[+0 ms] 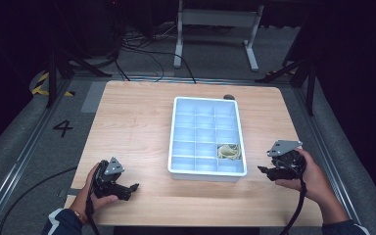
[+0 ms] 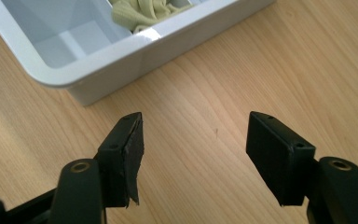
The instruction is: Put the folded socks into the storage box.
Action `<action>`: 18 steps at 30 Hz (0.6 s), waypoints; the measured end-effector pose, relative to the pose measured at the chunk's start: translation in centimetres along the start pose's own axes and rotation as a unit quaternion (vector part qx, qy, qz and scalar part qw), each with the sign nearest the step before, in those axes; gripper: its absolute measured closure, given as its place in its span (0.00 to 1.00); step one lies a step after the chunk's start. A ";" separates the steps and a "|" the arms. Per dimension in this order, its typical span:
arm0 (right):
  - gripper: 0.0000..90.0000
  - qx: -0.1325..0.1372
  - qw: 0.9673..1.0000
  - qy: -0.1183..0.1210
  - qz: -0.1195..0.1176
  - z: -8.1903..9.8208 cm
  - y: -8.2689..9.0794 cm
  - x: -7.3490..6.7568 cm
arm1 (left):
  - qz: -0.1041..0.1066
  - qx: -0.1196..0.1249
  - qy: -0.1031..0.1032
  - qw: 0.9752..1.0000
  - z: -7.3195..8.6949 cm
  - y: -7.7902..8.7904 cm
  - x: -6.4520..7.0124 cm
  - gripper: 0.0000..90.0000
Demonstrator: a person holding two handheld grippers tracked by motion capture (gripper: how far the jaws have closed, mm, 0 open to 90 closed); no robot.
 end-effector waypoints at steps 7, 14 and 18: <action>0.42 -0.002 1.000 -0.008 0.000 1.6 -0.3 -0.6 | 0.000 0.000 0.000 1.000 0.0 0.0 0.0 0.00; 0.42 0.003 1.000 -0.008 -0.006 2.9 -0.9 -1.4 | 0.000 0.000 0.000 1.000 0.0 0.0 0.0 0.00; 0.42 0.011 1.000 -0.009 -0.007 3.5 -1.1 -2.0 | 0.000 0.000 0.000 1.000 0.0 0.0 0.0 0.00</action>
Point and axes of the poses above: each handheld gripper's, and its own axes: y roughly backward along the jaws, z roughly out of its underside, x roughly to its right, the point moved 1 cm from there along -y, roughly forward along the jaws, and after that the axes turned 14 degrees about y, right-handed, at the moved point
